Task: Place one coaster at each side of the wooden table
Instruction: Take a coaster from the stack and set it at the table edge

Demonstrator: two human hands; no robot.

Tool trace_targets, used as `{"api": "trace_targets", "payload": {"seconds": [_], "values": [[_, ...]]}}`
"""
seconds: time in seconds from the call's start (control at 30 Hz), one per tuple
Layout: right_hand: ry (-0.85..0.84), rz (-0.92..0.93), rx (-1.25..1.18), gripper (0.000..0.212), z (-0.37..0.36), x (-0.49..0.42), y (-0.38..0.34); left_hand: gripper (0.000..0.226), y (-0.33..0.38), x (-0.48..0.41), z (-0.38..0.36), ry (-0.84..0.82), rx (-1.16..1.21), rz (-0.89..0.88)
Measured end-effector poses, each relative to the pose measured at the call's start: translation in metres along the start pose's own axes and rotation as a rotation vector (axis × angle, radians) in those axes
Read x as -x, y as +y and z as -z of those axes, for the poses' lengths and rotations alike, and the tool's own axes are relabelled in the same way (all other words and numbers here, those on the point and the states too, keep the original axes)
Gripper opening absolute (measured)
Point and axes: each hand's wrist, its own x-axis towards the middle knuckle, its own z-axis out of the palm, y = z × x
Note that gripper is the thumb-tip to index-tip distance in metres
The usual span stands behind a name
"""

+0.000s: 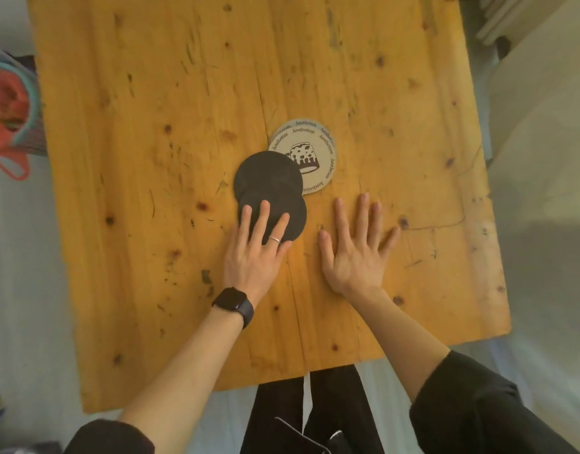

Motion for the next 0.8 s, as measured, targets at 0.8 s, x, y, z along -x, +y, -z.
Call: {"api": "trace_targets", "payload": {"seconds": [0.8], "values": [[-0.338, -0.008, -0.051, 0.065, 0.047, -0.006, -0.003, 0.023, 0.005, 0.012, 0.073, -0.121, 1.573, 1.084]]}}
